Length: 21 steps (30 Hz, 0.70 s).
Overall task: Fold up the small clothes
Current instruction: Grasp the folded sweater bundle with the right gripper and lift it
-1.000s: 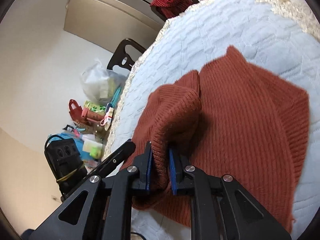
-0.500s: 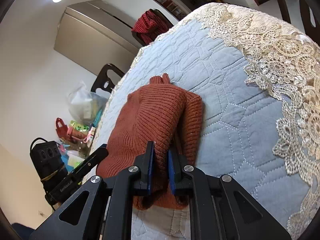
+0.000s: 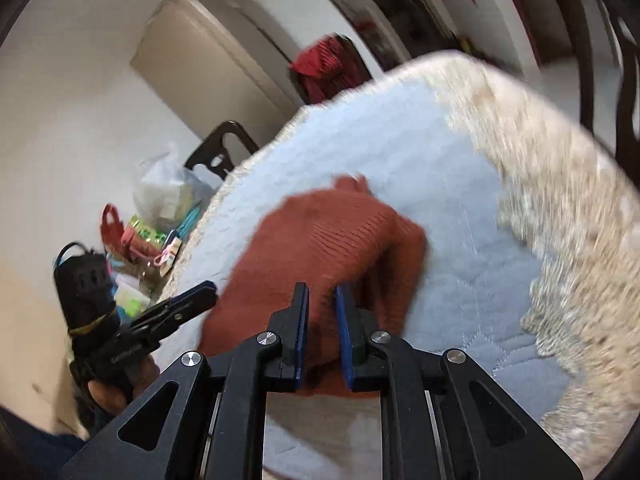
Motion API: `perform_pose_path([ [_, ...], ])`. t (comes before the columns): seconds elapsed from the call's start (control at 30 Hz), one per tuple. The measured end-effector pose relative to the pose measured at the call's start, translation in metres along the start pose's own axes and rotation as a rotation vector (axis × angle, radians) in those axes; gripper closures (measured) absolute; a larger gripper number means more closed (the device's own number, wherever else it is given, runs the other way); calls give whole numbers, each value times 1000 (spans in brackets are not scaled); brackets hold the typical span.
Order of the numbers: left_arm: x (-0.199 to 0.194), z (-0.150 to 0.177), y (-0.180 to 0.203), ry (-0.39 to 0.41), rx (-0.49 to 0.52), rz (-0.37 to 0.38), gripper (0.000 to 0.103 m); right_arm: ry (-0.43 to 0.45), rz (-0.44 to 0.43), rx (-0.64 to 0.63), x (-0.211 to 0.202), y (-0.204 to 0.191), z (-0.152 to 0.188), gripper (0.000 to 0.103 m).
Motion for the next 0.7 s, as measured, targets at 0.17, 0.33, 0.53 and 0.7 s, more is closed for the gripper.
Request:
perform_pose_path([
  [0.17,-2,23,17,-45,68,27,70,-61,-5,-163,3,-26,19,87],
  [0.33,-1,30,19,-41,99,6,70,-87,45,-163,10,-2,39,101],
  [0.53,3,-7,3,21,47,-16,70,-22,46,-185,3,-17,10,97],
  [0.7,42,-4,-7,-40,10,-43,70,11,78,-173,33,-12,-8,97],
])
Point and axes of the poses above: each gripper's, at about its wrist camera, not at the fingertips, and x roughly the way its jaws point, y to its right, z to its underside, the point moved 3 cm from there along x, roughly the way its jaws point, and after that the axes turned 15 degrees about y, right-handed, at the moved point
